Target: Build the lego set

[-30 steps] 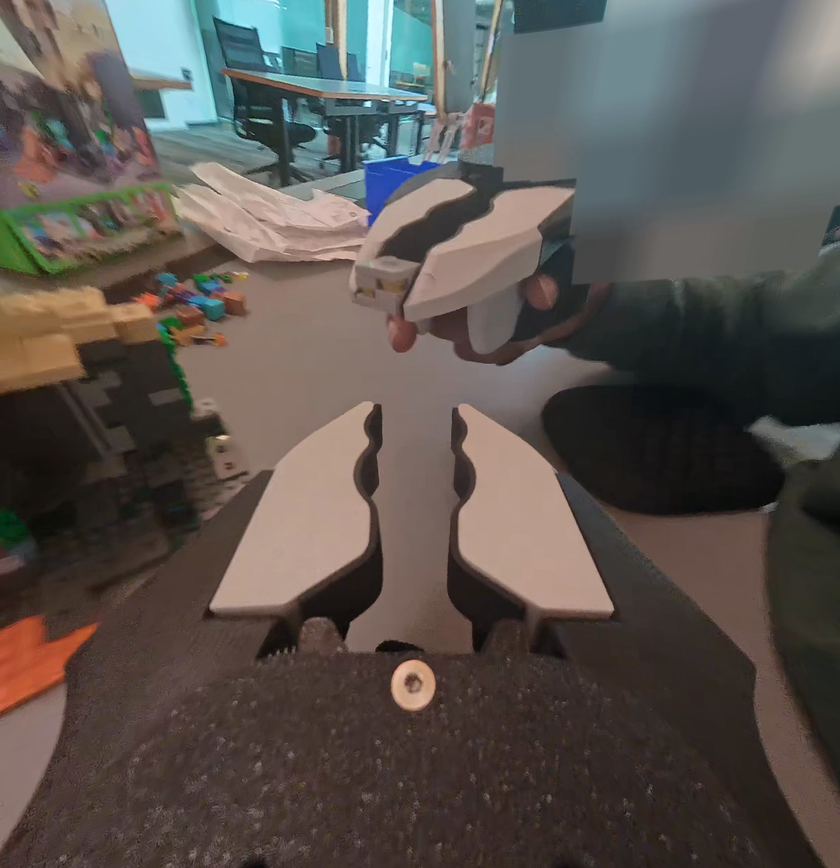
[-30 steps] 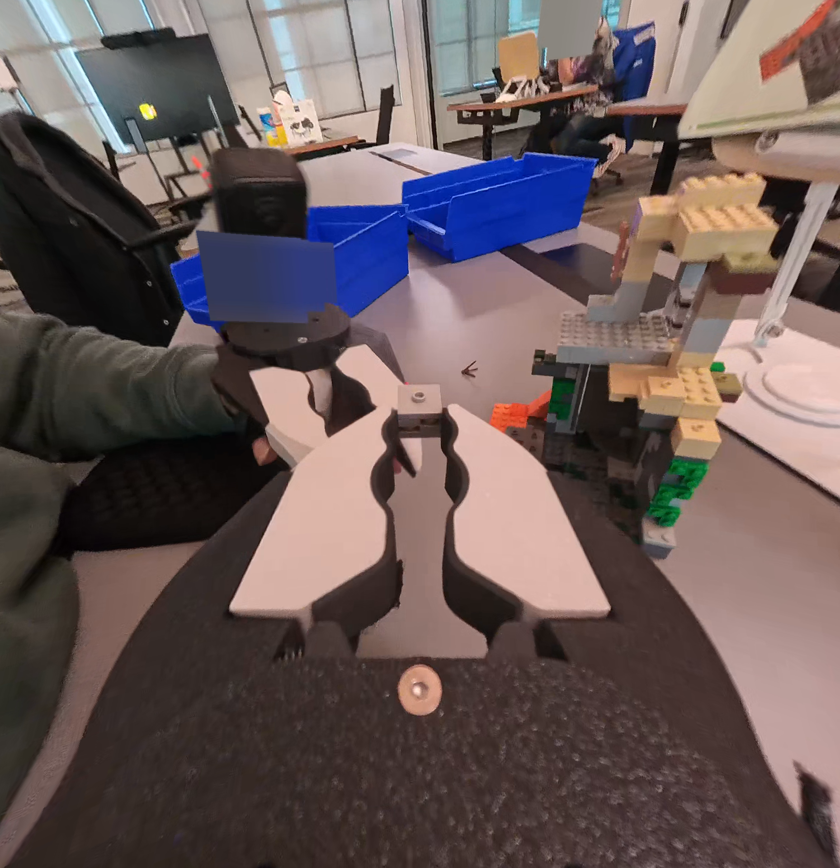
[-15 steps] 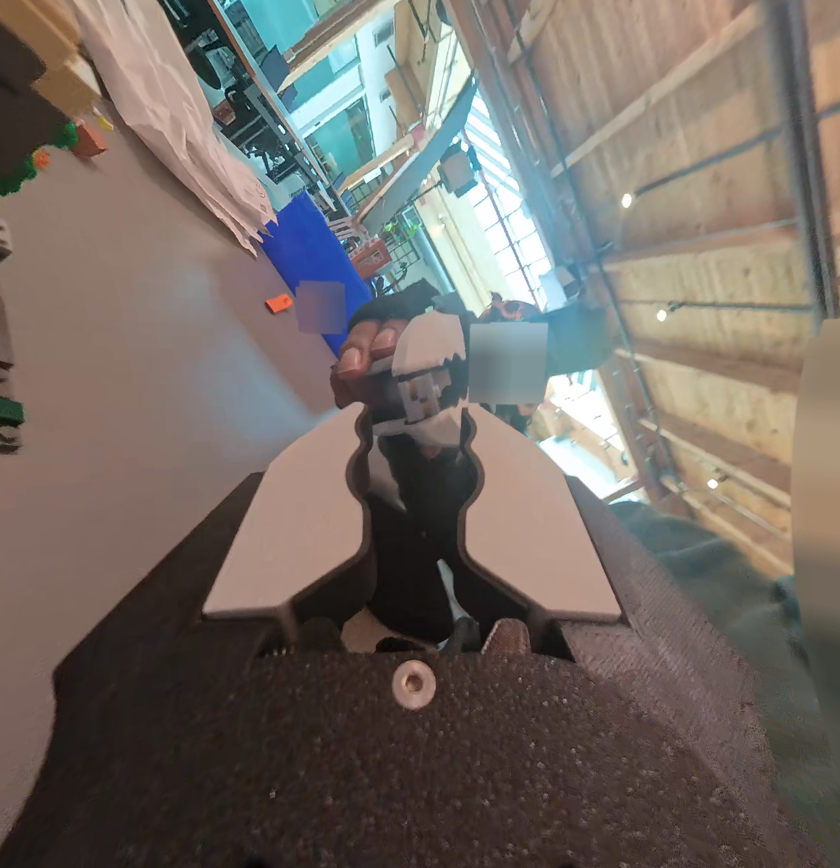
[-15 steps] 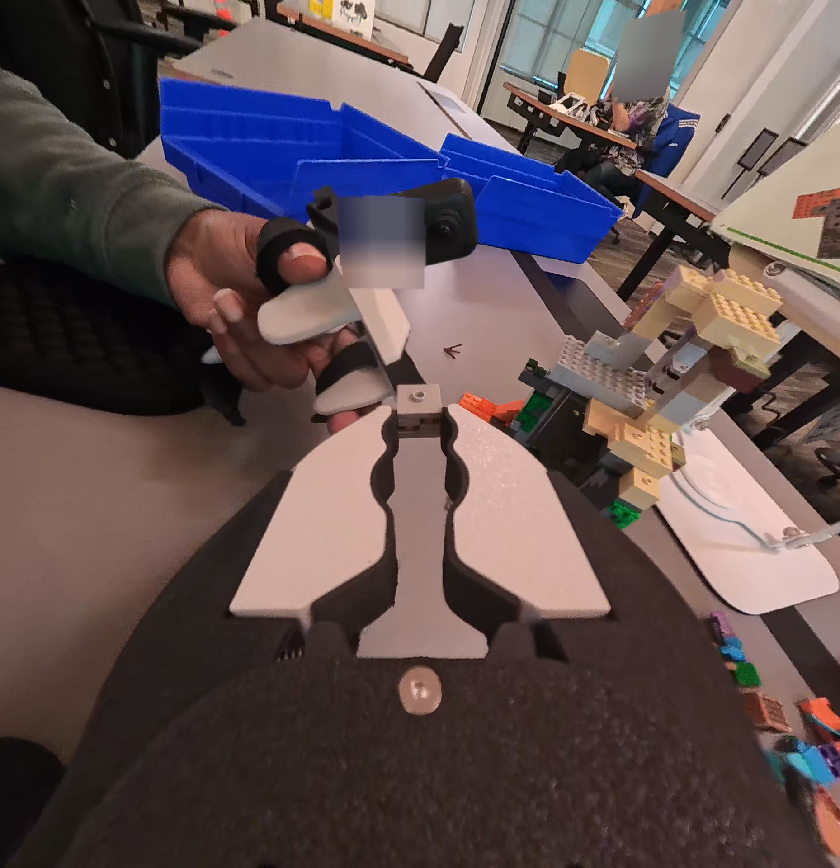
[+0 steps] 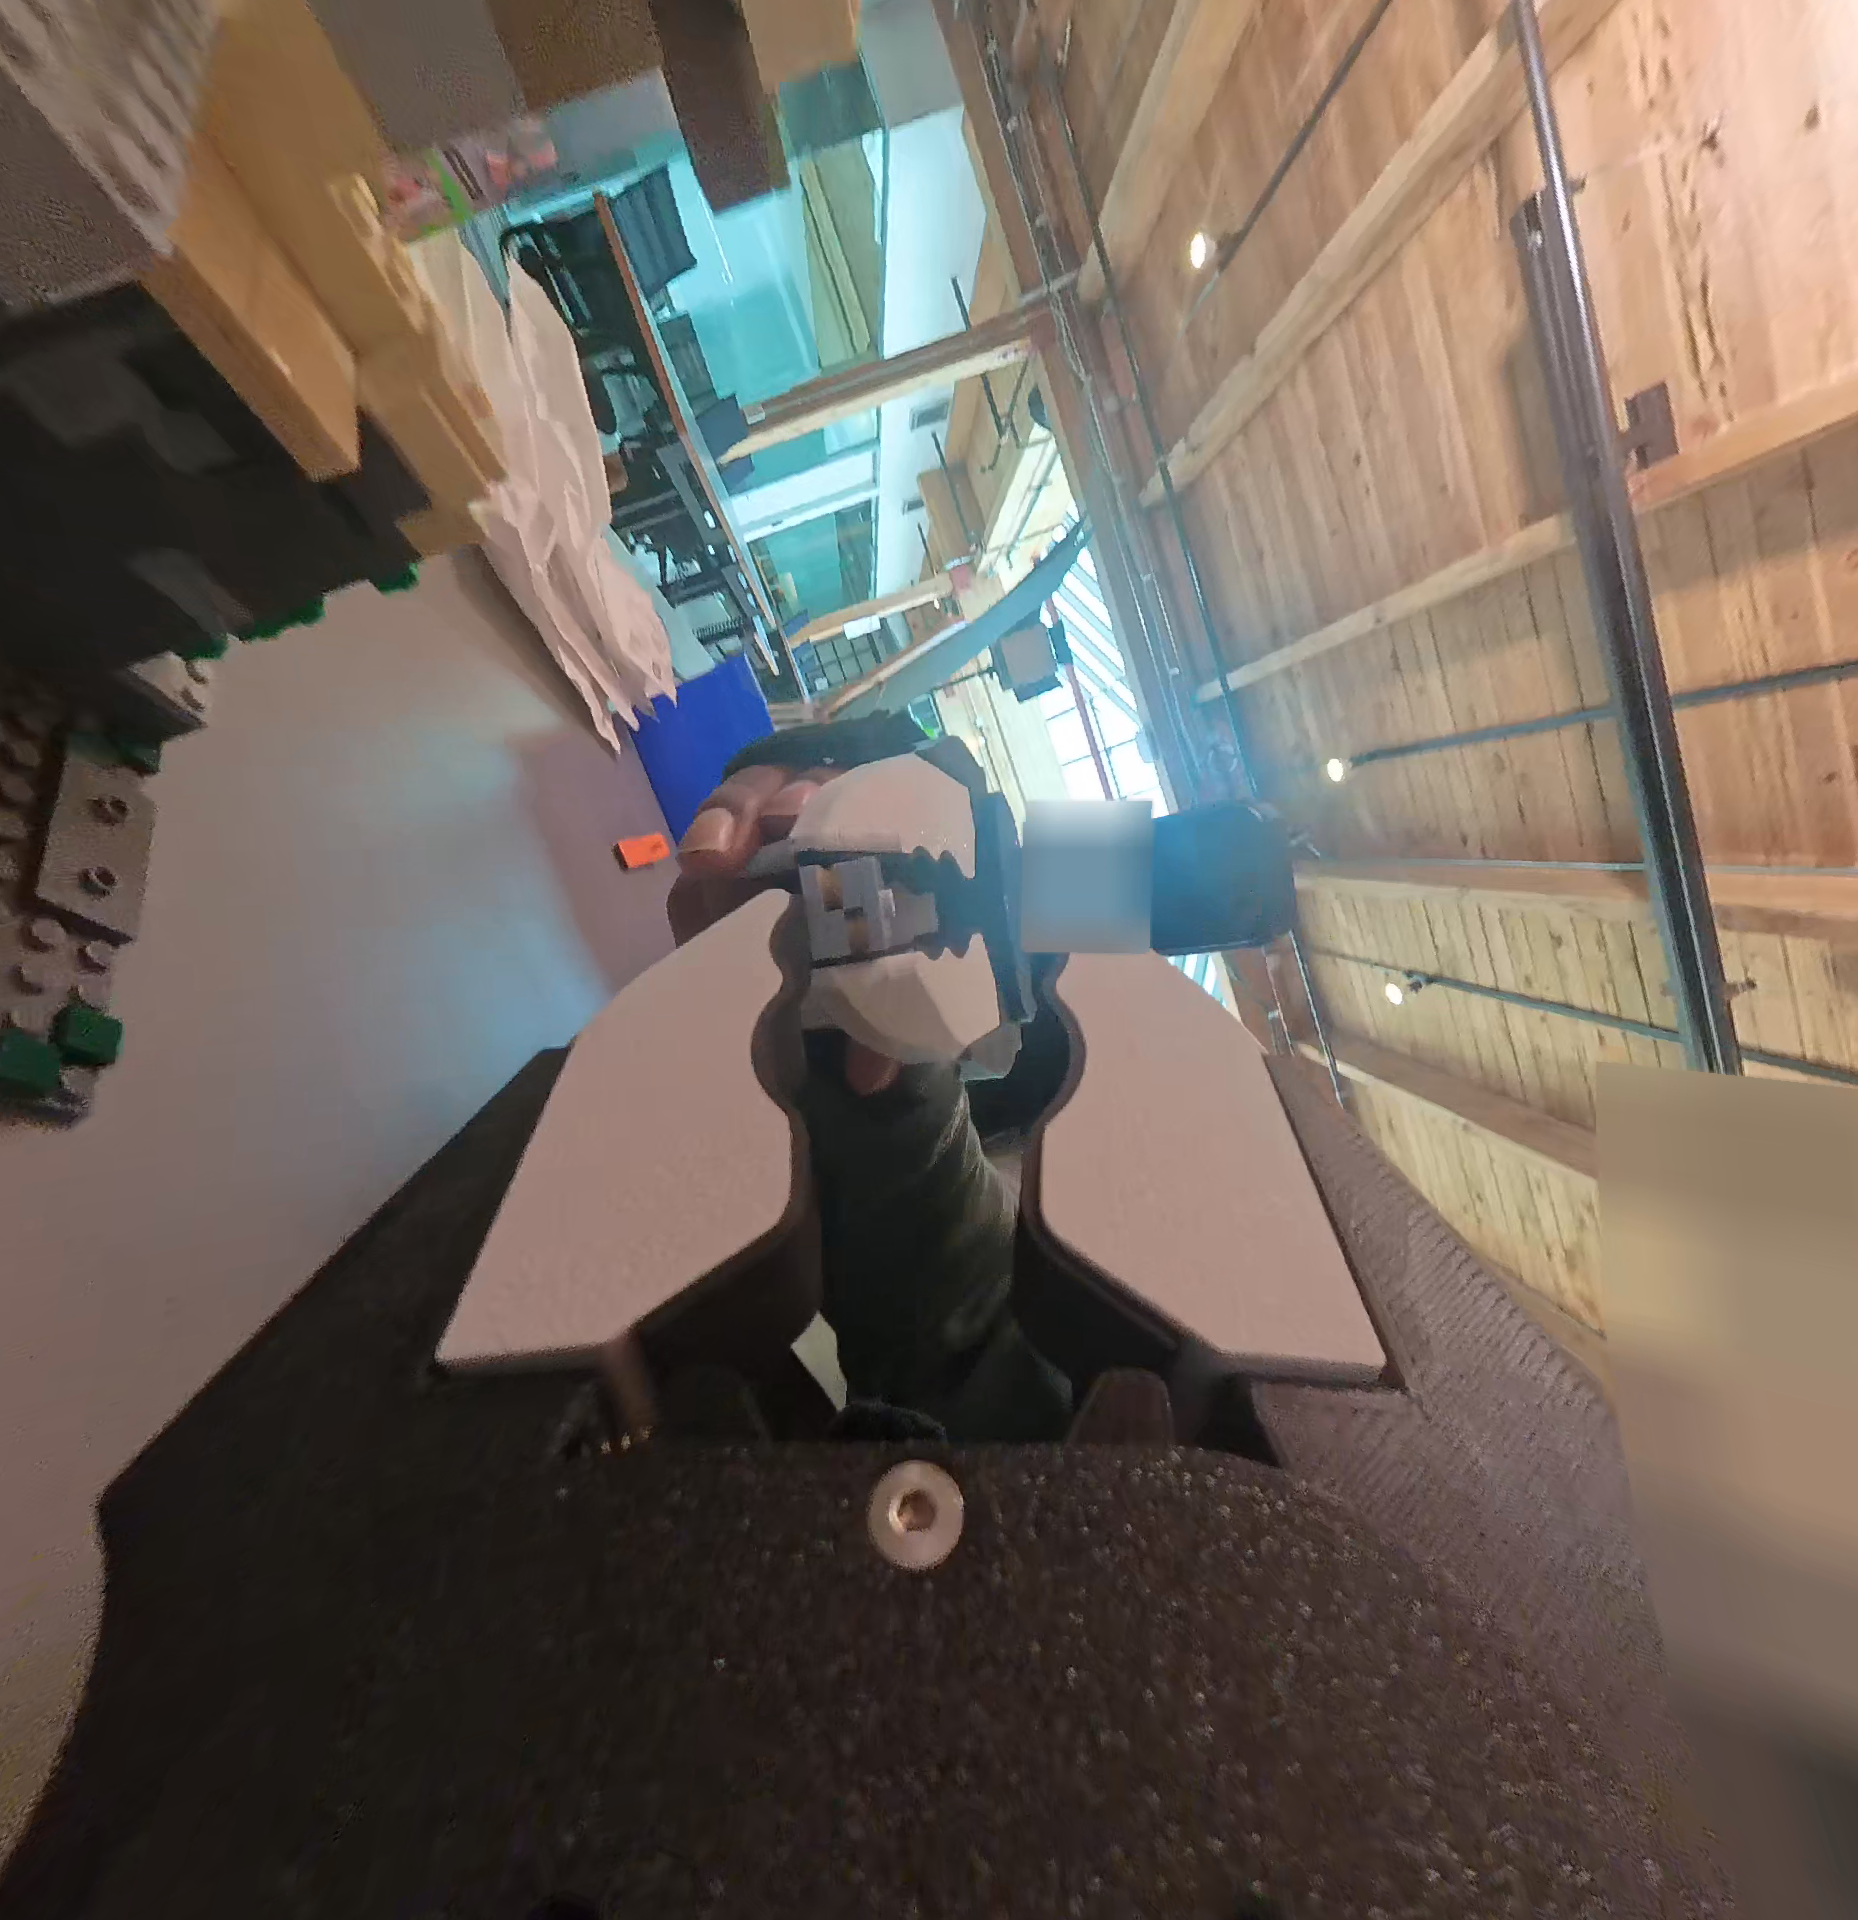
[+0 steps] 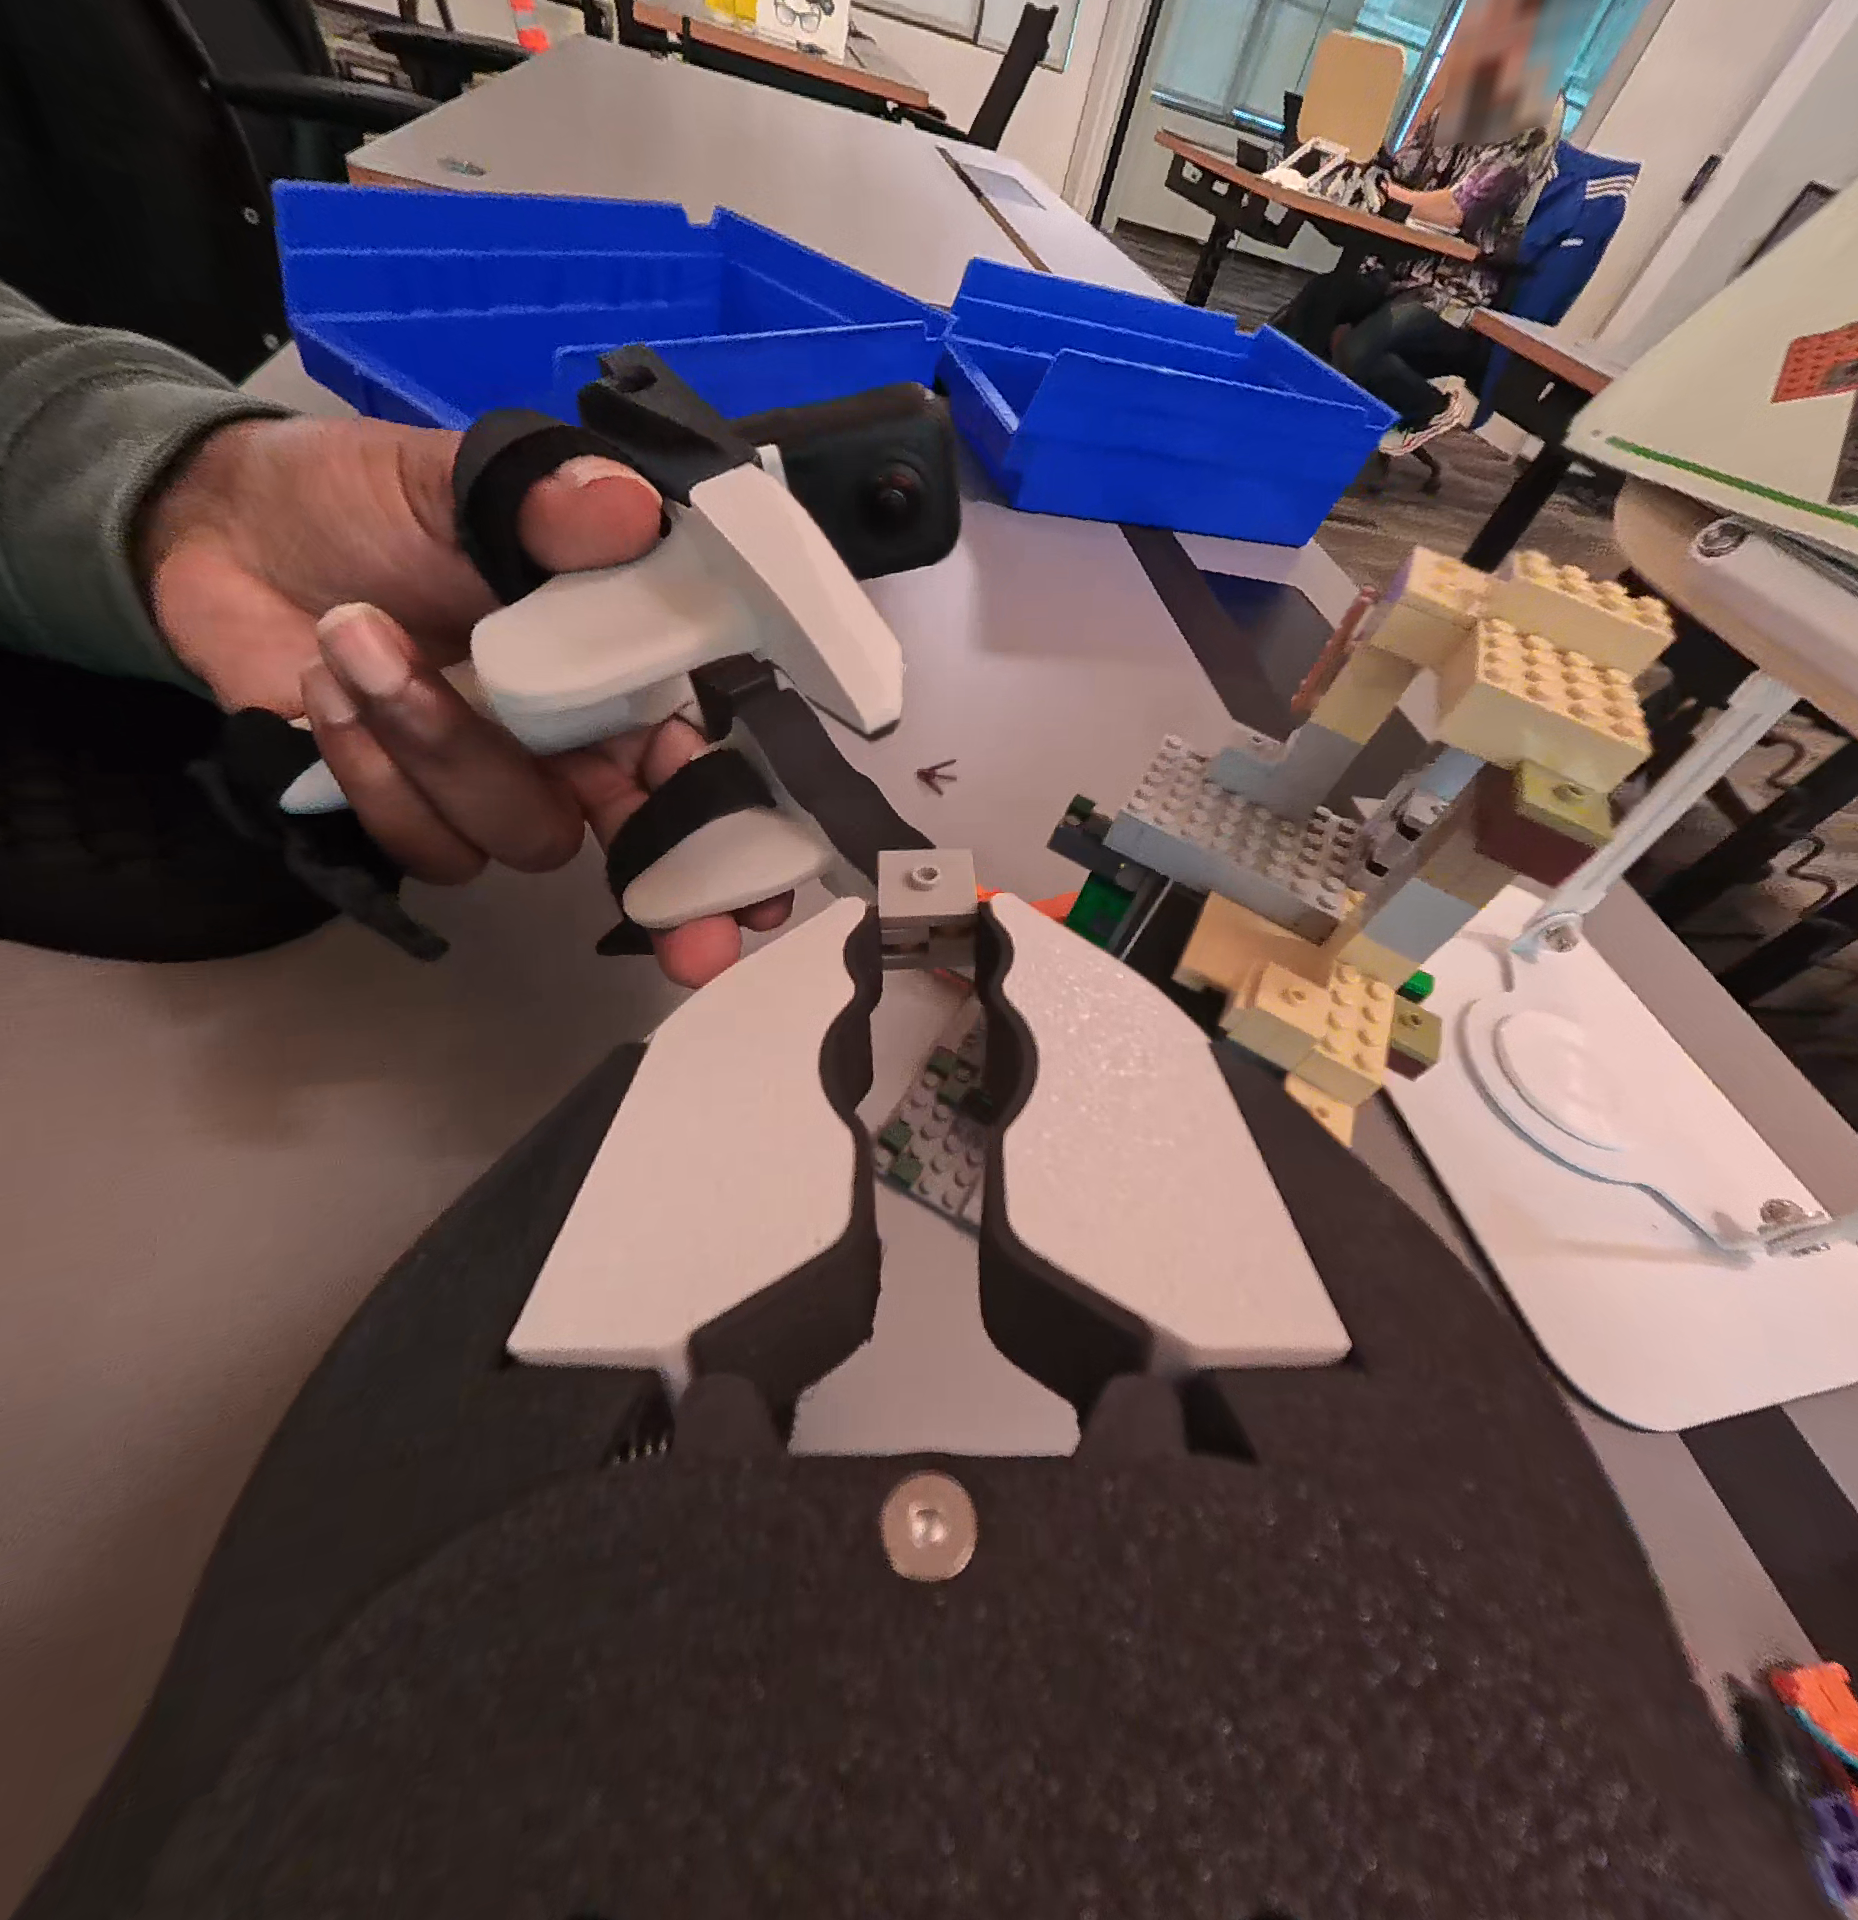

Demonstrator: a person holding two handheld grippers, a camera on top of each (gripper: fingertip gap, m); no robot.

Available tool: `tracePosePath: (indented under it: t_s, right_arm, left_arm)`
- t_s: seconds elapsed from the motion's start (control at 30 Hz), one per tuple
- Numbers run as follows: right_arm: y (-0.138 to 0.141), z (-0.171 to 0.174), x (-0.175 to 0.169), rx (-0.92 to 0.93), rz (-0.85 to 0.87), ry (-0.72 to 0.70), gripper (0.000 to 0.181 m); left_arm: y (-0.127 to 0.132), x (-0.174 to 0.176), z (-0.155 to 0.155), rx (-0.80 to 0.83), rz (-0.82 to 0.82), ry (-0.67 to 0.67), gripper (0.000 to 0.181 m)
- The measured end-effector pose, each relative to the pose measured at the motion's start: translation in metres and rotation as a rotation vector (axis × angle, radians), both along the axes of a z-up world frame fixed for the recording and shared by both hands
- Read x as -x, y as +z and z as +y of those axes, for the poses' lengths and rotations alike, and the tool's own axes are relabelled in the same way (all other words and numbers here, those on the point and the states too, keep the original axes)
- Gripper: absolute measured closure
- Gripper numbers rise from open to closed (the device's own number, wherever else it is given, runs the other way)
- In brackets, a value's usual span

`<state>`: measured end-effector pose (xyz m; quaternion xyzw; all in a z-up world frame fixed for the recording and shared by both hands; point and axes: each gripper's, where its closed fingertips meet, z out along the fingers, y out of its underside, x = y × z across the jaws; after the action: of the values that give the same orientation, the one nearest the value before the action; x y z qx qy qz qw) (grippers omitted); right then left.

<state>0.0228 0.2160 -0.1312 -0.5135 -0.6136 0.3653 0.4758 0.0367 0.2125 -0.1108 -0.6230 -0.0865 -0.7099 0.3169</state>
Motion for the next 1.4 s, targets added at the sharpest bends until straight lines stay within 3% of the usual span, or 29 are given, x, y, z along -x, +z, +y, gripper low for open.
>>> tracePosePath:
  t_s: [0.33, 0.57, 1.07, 1.4]
  right_arm:
    - [0.014, 0.050, 0.014, 0.063, -0.017, -0.004, 0.165]
    - [0.006, 0.074, 0.015, 0.139, -0.086, -0.031, 0.164]
    - [0.000, 0.099, 0.020, 0.342, -0.093, -0.282, 0.164]
    - [0.003, 0.113, 0.021, 0.336, -0.091, -0.386, 0.165]
  left_arm:
    - [0.026, 0.016, 0.050, 0.040, -0.065, 0.176, 0.125]
    - [0.021, 0.018, 0.076, 0.097, -0.080, 0.239, 0.123]
    - [0.017, 0.026, 0.096, 0.100, -0.032, 0.341, 0.118]
    - [0.014, 0.023, 0.103, 0.104, -0.021, 0.379, 0.114]
